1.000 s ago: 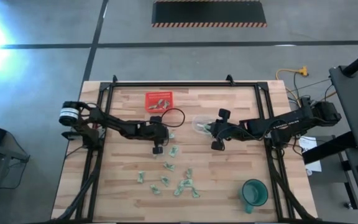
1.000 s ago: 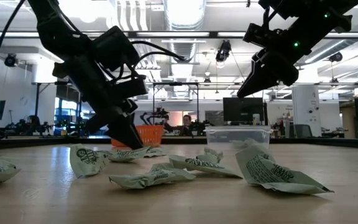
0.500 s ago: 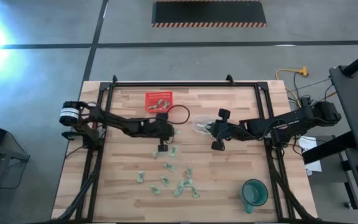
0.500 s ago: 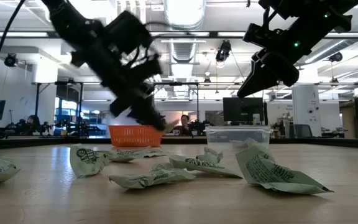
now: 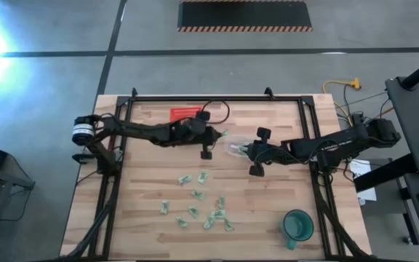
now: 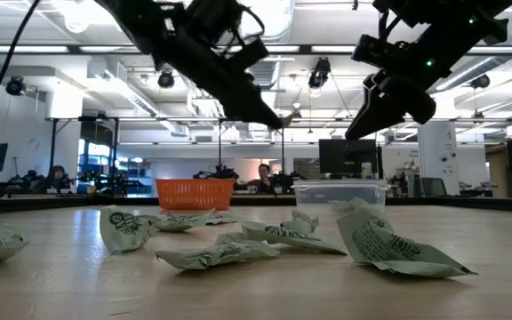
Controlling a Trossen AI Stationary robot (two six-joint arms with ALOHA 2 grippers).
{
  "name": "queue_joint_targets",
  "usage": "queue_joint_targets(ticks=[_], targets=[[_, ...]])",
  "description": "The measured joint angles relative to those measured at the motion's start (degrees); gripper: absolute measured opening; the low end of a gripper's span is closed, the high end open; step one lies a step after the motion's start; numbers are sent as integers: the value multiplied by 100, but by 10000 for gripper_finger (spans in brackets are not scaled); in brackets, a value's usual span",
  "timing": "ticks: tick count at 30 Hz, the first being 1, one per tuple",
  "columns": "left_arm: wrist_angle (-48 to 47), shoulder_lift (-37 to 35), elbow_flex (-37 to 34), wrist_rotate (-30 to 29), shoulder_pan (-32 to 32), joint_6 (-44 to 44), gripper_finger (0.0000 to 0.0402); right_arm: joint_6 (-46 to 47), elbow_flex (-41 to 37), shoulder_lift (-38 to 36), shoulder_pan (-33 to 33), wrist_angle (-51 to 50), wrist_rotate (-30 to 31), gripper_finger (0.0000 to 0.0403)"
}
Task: Pick and place items into bin
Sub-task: Put the green stevia packet into the transparent bin
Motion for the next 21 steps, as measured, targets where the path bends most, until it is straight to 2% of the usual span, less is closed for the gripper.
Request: queue_joint_targets(ticks=[5, 8, 14, 21], targets=[[591, 393, 111, 664, 104, -43, 11, -20, 0, -207, 182, -59, -12, 68], [714, 753, 324, 729, 88, -39, 11, -21, 2, -372, 277, -128, -12, 68], [602, 1483, 887, 1033, 88, -177, 11, 66, 2, -589, 361, -174, 2, 68], [9, 1979, 1441, 974, 86, -345, 11, 179, 0, -611, 363, -307, -22, 68]])
